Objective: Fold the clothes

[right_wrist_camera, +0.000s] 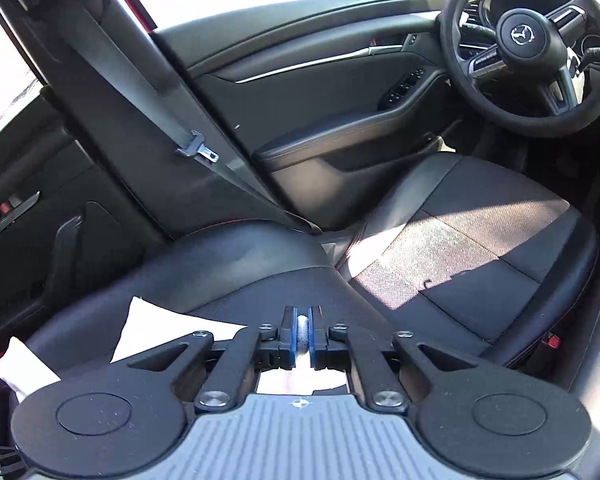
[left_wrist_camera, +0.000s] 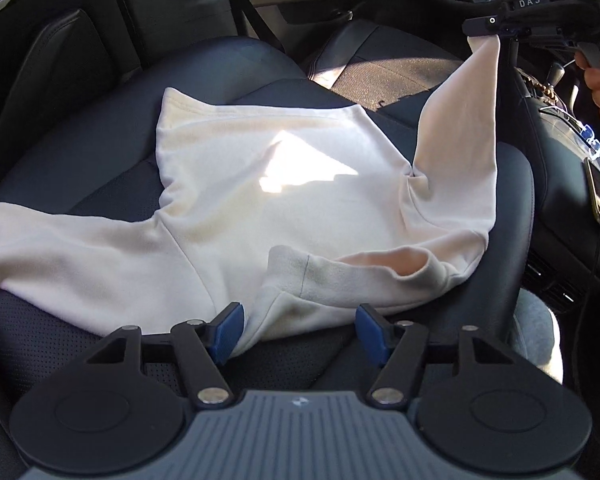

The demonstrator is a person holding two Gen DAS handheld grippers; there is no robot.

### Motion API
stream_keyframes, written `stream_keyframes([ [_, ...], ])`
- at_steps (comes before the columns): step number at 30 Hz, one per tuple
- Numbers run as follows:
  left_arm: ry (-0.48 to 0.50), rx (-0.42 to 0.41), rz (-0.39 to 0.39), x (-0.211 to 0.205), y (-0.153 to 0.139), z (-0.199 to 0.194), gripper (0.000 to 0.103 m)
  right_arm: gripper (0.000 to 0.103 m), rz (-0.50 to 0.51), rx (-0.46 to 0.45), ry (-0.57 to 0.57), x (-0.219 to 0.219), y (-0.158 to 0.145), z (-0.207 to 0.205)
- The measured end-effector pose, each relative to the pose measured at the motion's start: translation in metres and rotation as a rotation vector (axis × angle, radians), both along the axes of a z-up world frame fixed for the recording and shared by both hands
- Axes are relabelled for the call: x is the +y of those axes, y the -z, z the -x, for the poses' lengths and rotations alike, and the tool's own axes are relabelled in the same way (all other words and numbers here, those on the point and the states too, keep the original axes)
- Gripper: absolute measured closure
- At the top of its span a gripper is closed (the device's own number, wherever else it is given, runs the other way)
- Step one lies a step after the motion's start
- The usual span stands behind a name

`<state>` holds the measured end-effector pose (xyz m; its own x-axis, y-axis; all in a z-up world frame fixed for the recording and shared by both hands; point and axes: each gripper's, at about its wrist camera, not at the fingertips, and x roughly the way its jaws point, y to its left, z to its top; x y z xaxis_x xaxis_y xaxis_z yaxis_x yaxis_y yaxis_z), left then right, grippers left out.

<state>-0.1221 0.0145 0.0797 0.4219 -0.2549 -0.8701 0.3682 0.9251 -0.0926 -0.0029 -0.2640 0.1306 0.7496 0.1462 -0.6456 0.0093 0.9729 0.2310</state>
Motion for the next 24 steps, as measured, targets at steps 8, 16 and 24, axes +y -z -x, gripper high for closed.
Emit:
stream_keyframes([
  [8, -0.102, -0.021, 0.041, -0.020, 0.007, -0.051, 0.040, 0.097, -0.032, -0.062, -0.030, 0.010, -0.016, 0.022],
  [16, -0.061, 0.077, 0.050, -0.009, 0.031, -0.034, 0.054, 0.097, -0.047, -0.084, -0.024, 0.007, -0.018, 0.036],
  [24, 0.043, 0.061, 0.046, 0.011, 0.015, 0.017, 0.072, 0.097, -0.058, -0.082, -0.051, 0.025, -0.019, 0.035],
])
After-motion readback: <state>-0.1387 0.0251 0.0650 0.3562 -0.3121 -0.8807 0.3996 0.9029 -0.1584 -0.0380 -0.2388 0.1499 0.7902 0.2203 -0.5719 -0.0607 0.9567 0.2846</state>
